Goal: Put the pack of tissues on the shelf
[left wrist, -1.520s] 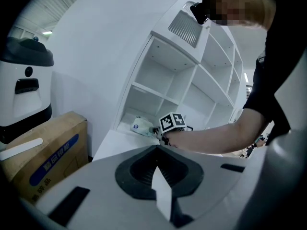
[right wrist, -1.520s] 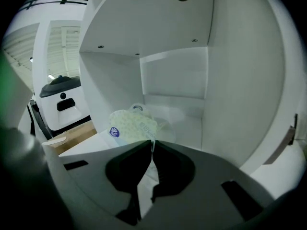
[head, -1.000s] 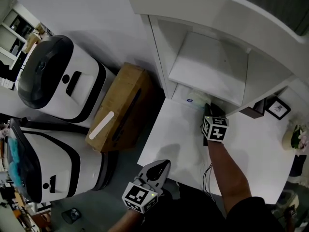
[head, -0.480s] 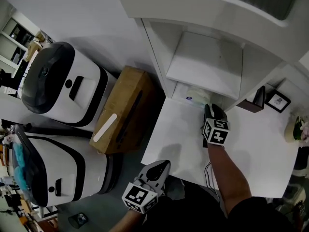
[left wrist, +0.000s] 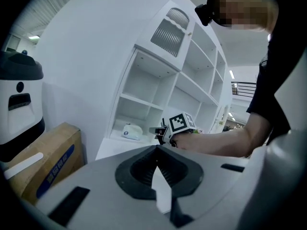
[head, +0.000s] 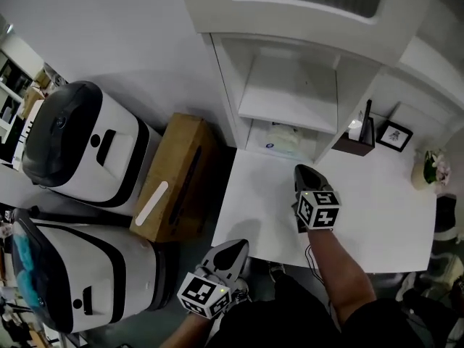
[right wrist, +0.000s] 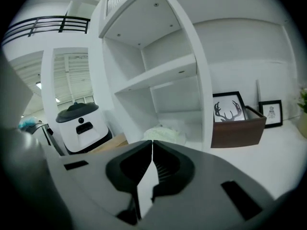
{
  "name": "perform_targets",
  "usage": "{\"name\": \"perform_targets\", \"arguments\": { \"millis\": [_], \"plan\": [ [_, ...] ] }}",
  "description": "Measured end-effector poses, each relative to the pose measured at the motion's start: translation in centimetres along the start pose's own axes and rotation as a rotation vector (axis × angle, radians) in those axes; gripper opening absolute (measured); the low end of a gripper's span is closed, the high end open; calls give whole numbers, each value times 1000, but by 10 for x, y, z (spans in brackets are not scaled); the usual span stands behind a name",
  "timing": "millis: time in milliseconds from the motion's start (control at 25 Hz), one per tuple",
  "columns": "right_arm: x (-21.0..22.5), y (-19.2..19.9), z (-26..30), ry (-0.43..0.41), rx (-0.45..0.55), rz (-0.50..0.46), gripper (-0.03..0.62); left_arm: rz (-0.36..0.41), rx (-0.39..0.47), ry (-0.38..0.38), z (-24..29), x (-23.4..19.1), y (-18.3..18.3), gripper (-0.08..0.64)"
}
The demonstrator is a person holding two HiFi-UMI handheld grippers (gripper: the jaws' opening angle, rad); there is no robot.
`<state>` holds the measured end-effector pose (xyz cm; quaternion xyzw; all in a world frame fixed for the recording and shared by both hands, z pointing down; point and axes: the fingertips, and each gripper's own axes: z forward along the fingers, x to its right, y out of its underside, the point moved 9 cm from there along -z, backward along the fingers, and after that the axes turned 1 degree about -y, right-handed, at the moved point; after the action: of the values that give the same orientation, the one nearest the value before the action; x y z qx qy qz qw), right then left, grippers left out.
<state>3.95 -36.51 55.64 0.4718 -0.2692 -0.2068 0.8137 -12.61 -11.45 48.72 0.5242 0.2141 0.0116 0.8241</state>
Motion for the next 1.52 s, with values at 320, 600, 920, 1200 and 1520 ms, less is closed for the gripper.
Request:
{"name": "perform_targets", "arguments": {
  "millis": [320,600,920,1200,1520],
  "plan": [
    [-53,-6,-73,-91,37,-37,8,22,25,77,-34,6,2,5],
    [-97,6,-128,-137,47,-17,6,33,50,133,-61,11,7,5],
    [-139,12,-182,-145,86,-52,5,37,58,177,-94,20,15,5],
    [-165,24,-219,-135,112,-57,5,52,64,222,-119,31,22,5],
    [-189,41,-252,-109,133,-58,5,68,77,253,-146,36,32,5]
  ]
}}
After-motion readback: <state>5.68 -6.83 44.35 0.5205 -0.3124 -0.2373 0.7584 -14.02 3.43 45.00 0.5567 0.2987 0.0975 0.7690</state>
